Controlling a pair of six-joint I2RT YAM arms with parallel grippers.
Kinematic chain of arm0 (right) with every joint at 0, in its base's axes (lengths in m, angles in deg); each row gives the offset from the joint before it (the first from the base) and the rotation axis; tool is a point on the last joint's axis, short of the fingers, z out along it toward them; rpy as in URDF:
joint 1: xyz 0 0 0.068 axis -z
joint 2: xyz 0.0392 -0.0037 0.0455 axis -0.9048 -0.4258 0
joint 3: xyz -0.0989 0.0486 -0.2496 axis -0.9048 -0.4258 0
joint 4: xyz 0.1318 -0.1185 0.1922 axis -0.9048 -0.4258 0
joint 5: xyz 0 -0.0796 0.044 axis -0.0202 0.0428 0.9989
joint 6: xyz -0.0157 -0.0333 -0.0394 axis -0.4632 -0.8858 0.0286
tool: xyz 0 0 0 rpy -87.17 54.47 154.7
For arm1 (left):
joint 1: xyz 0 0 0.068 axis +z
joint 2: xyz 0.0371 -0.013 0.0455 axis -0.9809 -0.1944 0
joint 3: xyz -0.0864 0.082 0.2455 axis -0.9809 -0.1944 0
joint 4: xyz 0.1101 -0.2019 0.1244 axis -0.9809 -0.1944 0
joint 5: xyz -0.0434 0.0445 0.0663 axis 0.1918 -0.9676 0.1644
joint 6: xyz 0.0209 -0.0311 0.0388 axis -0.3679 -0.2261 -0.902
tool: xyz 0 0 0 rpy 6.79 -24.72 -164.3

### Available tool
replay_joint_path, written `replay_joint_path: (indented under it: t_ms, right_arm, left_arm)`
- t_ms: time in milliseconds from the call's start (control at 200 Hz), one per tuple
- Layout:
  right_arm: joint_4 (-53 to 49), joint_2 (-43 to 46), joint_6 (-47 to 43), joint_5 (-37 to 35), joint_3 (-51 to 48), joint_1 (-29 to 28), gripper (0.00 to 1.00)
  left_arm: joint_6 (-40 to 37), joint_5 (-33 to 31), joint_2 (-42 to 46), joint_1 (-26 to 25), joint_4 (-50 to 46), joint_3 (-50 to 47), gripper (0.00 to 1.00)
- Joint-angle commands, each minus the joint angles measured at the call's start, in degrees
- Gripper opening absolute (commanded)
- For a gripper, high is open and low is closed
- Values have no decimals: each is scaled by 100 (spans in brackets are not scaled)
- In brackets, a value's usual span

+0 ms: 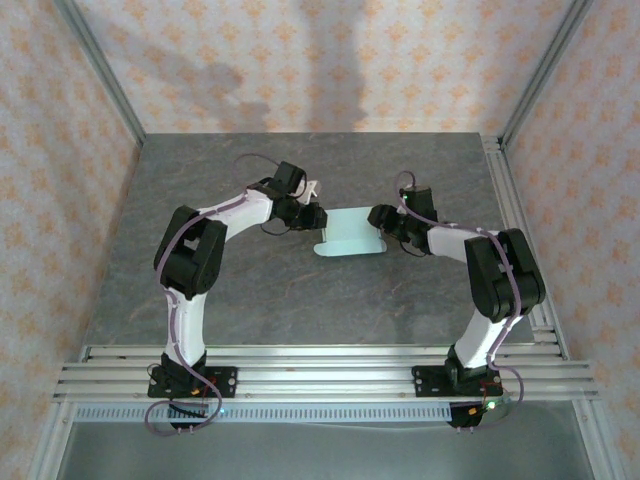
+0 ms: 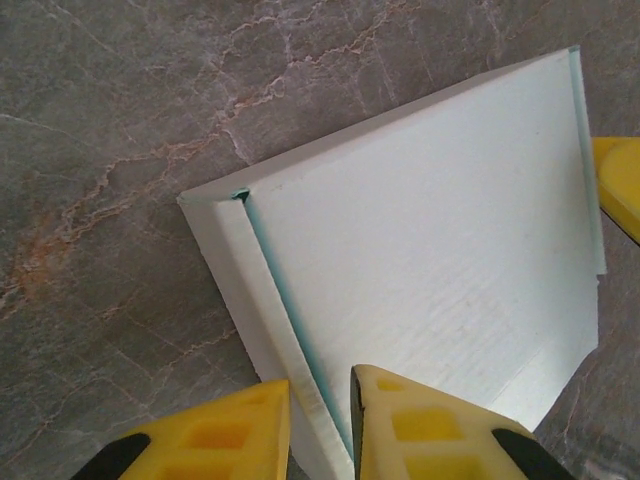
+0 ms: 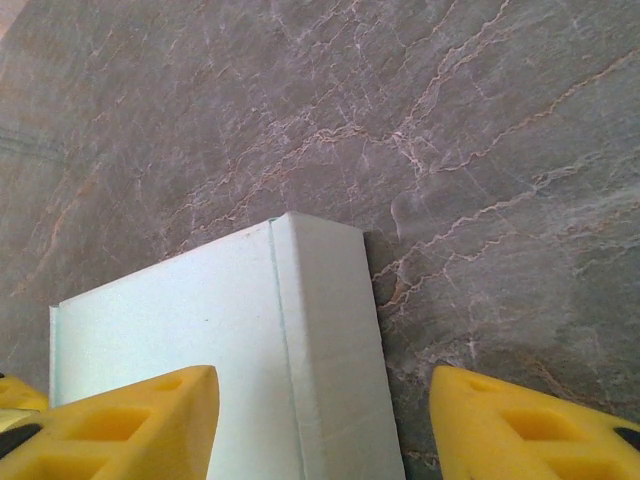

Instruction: Fold the paper box

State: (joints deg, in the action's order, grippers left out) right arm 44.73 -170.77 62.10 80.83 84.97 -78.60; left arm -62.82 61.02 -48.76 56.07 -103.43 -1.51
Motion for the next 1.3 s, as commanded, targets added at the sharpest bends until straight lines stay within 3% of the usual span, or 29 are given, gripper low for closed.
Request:
replay_joint_path:
  t_ms: [0, 215, 320, 556, 726, 881, 1126, 1296]
  right_arm:
    - [12, 208, -61, -118, -82, 29, 58]
    - [-32, 280, -89, -146, -58, 31, 58]
    - [-65, 302, -98, -160, -30, 35, 58]
    - [-62, 332, -45, -122, 6, 36, 59]
    - [77, 367, 58, 165, -21, 38, 77]
    - [322, 373, 190, 319, -173, 51, 83]
    - [1049, 239, 732, 879, -385, 93, 84]
    - [1694, 31, 1281, 1270, -419, 98, 77]
  left_arm:
    - [79, -5, -114, 67, 115, -169, 22]
    - [101, -85, -126, 133, 219, -351, 22]
    - [144, 25, -88, 180, 382, -461, 16]
    - [148, 117, -63, 251, 491, -584, 14]
    - [130, 120, -96, 268, 497, -603, 12]
    - [159, 88, -131, 293, 539, -634, 12]
    - [167, 82, -137, 330, 569, -691, 10]
    - [161, 56, -141, 332, 546, -700, 10]
